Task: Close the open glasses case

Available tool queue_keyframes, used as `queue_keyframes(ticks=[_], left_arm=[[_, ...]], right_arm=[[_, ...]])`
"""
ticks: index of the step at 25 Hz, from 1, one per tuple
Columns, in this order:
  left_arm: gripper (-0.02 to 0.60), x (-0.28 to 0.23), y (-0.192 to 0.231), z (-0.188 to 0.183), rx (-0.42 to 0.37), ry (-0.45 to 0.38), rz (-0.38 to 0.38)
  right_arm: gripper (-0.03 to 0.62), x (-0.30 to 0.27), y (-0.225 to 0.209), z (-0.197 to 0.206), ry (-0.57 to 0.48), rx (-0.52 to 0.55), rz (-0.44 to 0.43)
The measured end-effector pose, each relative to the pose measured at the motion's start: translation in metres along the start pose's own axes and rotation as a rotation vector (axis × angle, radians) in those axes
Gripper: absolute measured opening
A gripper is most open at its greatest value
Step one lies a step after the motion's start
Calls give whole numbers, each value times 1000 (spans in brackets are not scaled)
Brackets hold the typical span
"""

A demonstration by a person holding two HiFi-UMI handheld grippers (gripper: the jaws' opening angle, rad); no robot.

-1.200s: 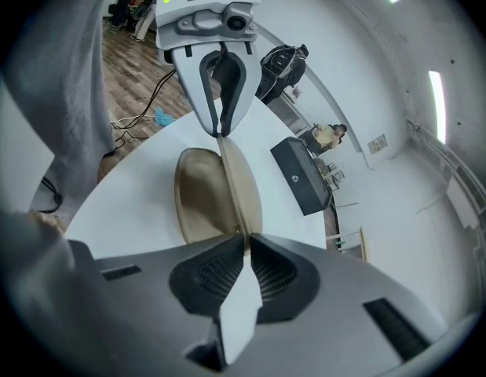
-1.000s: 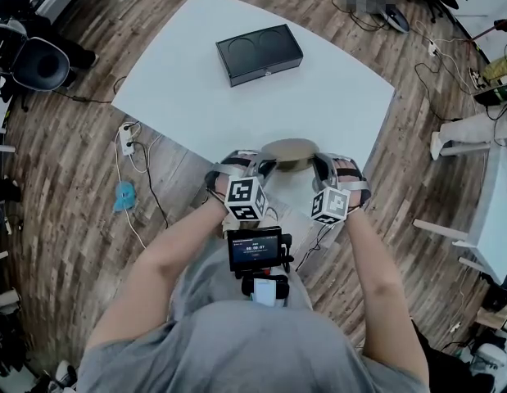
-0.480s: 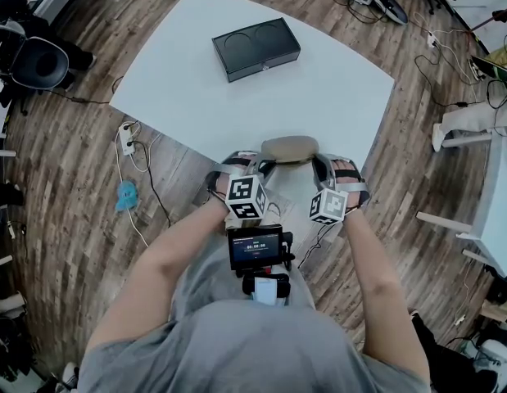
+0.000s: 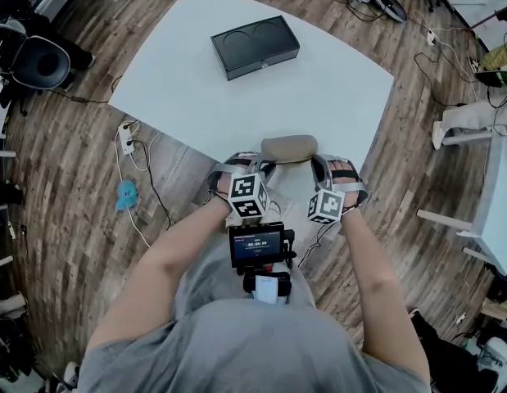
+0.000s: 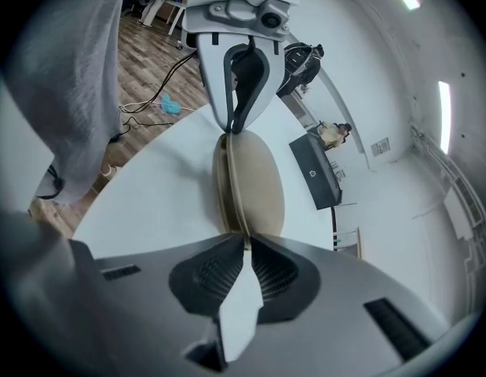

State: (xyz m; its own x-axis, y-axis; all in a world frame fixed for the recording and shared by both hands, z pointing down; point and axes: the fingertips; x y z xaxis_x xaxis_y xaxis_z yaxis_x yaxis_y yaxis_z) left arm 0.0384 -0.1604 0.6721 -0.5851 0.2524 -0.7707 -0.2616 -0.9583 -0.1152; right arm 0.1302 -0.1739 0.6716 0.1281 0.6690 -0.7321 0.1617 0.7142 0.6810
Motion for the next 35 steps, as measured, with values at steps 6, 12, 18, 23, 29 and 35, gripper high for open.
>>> queue_keyframes(ticks=[6,12,18,23,29,35], left_arm=[[41,-4,-2,5,4,32,16],[41,-9,-6,5,2,56,37],[38,-15,-8,9,18,70,42],[35,-14,-9,12,25,72,43],[34,-15,-6,12,33,71,38],[32,-15,-6,12,40,69,39]], right_arm=[[46,-5,5,-1,11,38,-16],[46,-8,7,-3,25,70,-15],[46,-11,10,-4,29,70,-16],[46,-10,11,-6,24,77,-20],[46,-12,9,-6,16,85,-23],[46,-9,5,-4,2,6,-19]])
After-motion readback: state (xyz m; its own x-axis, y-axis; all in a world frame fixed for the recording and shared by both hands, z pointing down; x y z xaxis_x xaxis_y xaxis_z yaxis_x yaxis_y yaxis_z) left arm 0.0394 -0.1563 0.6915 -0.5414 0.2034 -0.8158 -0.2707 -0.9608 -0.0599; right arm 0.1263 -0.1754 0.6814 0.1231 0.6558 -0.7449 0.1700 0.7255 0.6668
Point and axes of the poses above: the fingertips, and each gripper's own axes: x backward along the fingers, y to its left, z out of its underside, and after that the axes turned 15 degrees about x, right-handed
